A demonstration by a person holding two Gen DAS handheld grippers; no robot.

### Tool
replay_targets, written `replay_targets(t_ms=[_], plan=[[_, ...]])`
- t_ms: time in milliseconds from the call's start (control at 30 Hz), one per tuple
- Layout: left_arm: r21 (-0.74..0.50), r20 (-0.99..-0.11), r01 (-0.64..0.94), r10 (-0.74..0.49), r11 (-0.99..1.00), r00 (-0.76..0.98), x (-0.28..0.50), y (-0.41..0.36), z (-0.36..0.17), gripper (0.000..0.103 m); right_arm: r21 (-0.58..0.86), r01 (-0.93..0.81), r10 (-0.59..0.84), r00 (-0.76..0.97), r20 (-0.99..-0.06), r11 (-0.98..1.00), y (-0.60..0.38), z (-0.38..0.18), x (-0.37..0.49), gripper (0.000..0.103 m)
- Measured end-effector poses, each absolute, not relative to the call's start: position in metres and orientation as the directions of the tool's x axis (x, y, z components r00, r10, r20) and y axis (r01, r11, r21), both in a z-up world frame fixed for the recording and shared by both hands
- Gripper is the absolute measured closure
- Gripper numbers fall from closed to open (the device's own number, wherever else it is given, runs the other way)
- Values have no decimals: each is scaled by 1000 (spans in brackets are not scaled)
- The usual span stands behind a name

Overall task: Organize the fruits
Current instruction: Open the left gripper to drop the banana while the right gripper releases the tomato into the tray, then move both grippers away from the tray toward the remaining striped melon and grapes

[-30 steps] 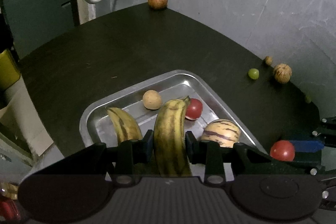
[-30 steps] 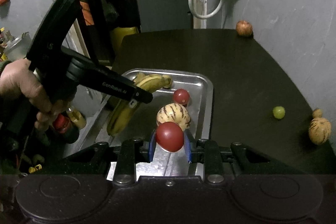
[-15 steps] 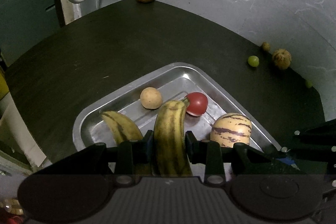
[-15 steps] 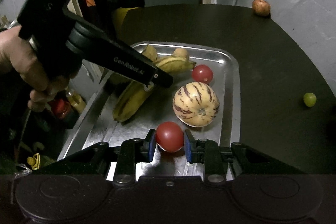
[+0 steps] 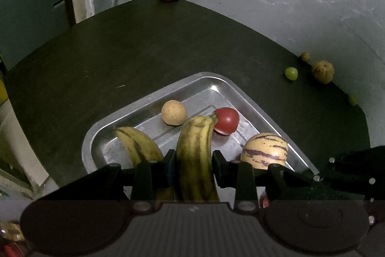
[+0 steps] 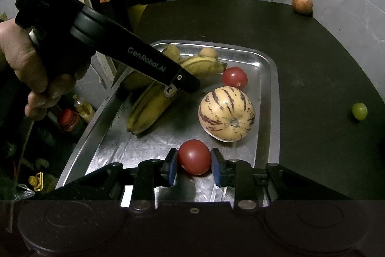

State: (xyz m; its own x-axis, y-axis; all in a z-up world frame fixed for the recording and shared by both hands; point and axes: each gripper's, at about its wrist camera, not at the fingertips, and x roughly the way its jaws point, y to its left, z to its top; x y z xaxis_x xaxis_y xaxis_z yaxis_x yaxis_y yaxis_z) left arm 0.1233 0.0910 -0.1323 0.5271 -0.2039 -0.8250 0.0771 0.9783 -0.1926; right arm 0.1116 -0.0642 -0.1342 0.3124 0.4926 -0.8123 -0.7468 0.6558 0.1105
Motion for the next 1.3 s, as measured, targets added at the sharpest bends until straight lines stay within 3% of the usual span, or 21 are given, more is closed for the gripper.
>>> replay_targets(t_ms=[133, 367, 767, 1000, 1300], plan=[[-194, -825, 67, -200, 979, 528, 123, 92, -131, 67, 115, -742, 497, 317, -808, 661, -67, -132, 112, 67], [-199, -810, 41, -188, 979, 556, 120, 93, -120, 45, 121, -742, 514, 328, -792, 660, -77, -120, 108, 60], [-228, -755, -6, -173, 974, 633, 116, 79, -79, 8, 148, -685, 553, 421, -719, 713, -139, -72, 102, 23], [-246, -735, -2, -185, 969, 653, 107, 50, -58, 1, 147, -654, 562, 489, -667, 743, -172, -50, 91, 7], [-152, -732, 25, -130, 988, 669, 94, 8, -25, 1, 178, -625, 593, 553, -585, 760, -206, -29, 80, 5]])
